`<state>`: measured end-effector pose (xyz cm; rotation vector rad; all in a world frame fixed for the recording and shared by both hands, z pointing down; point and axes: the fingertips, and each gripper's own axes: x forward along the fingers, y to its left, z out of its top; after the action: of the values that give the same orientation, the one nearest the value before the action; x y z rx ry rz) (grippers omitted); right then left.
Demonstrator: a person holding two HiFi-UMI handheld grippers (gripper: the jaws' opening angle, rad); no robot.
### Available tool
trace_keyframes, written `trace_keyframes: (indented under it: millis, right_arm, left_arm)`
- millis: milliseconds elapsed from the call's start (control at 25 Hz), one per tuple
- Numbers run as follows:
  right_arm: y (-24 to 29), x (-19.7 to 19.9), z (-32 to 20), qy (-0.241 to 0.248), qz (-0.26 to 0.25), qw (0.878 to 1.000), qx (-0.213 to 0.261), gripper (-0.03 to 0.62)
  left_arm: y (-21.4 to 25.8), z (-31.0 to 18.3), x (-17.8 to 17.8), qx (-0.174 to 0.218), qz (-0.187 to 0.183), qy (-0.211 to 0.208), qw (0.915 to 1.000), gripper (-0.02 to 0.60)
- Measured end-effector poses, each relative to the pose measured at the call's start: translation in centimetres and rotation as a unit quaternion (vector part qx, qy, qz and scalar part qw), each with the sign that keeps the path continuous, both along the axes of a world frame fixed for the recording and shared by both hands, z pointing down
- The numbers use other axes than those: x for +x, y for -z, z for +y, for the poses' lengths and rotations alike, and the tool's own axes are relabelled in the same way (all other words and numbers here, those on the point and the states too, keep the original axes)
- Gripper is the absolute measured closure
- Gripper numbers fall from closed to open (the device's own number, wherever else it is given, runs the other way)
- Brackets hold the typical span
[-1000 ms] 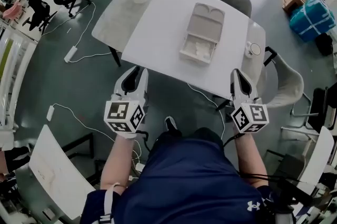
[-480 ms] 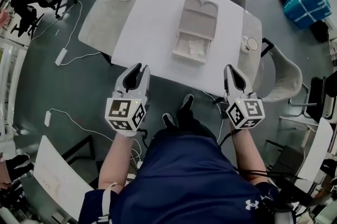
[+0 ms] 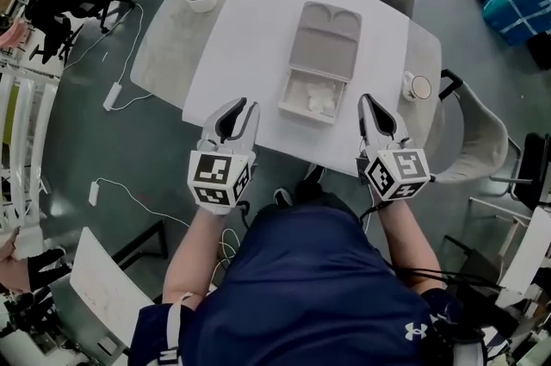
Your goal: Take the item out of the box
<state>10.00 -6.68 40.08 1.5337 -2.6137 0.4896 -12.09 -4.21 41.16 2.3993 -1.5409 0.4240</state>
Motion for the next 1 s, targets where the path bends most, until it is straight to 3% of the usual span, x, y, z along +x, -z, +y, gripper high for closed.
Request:
trace_keyframes:
  millis: [560, 1000]
  right_arm:
    - [-1.8, 4.2, -4.3, -0.03, -0.011, 0.999, -0.032, 0.591]
    - [-4.2, 6.2, -4.4, -0.112, -0.008, 0.991, -0.069, 0.591]
  left_arm:
    - [-4.1, -6.1, 8.1, -0.045, -0.062, -0.096, 0.9924, 0.489]
    - [-10.9, -8.5, 12.2, -0.102, -0.095, -0.227, 0.9639, 0.489]
